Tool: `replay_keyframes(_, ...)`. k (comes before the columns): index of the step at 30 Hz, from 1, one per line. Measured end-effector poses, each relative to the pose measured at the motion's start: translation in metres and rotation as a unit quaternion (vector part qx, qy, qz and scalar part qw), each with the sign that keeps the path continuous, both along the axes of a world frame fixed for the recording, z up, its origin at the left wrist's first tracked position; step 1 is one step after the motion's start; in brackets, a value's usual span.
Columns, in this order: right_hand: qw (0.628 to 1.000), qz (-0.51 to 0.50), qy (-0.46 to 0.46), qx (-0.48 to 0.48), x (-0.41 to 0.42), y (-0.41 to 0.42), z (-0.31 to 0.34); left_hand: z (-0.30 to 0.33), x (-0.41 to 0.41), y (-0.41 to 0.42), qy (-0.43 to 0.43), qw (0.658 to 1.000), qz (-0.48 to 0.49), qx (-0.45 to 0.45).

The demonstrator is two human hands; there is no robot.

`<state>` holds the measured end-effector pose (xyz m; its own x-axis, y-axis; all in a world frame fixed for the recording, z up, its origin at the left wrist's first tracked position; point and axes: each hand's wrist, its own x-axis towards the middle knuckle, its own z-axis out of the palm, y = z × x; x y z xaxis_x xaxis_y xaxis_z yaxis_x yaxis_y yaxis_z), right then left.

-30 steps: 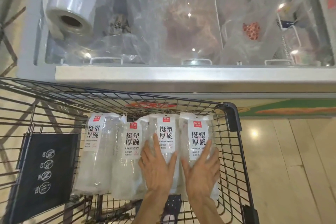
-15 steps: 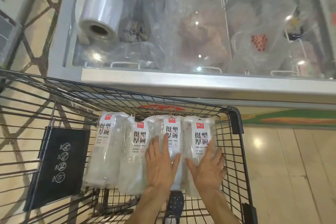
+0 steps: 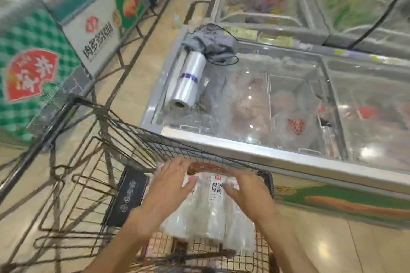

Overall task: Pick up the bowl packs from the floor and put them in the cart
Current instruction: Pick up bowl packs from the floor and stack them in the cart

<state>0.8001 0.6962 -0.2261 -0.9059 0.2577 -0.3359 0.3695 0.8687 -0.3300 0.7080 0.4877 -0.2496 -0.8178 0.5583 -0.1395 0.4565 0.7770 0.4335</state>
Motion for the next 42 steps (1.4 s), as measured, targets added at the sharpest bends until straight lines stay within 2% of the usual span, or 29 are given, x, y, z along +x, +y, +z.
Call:
replay_keyframes(7,0.990,0.118,0.073,-0.004,-0.050,-0.094,0.132,0.141,-0.017,-0.121,0.089,0.994,0.070,0.011)
replay_keyframes(12,0.976,0.175,0.132,-0.006,-0.098,-0.193,0.200,0.193,-0.044,-0.245,0.124,0.982,0.141,0.031)
replay_keyframes(17,0.960,0.217,0.177,-0.018,-0.165,-0.328,0.235,0.225,-0.079,-0.389,0.158,0.971,0.176,0.040)
replay_keyframes(18,0.960,0.215,0.176,-0.023,-0.164,-0.330,0.243,0.228,-0.082,-0.389,0.162,0.970,0.177,0.040)
replay_keyframes(20,0.956,0.218,0.196,-0.028,-0.197,-0.405,0.245,0.235,-0.102,-0.462,0.159,0.971,0.175,0.044)
replay_keyframes(21,0.957,0.210,0.199,-0.033,-0.197,-0.406,0.250,0.238,-0.105,-0.458,0.171,0.970,0.170,0.041)
replay_keyframes(23,0.951,0.222,0.210,-0.044,-0.230,-0.472,0.252,0.247,-0.129,-0.519,0.175,0.968,0.177,0.038)
replay_keyframes(29,0.950,0.222,0.216,-0.027,-0.288,-0.554,0.266,0.265,-0.191,-0.590,0.183,0.966,0.179,0.024)
replay_keyframes(35,0.955,0.214,0.207,0.001,-0.372,-0.583,0.254,0.253,-0.282,-0.635,0.187,0.964,0.188,0.012)
replay_keyframes(42,0.969,0.138,0.204,0.011,-0.477,-0.568,0.216,0.226,-0.424,-0.635,0.162,0.977,0.134,-0.017)
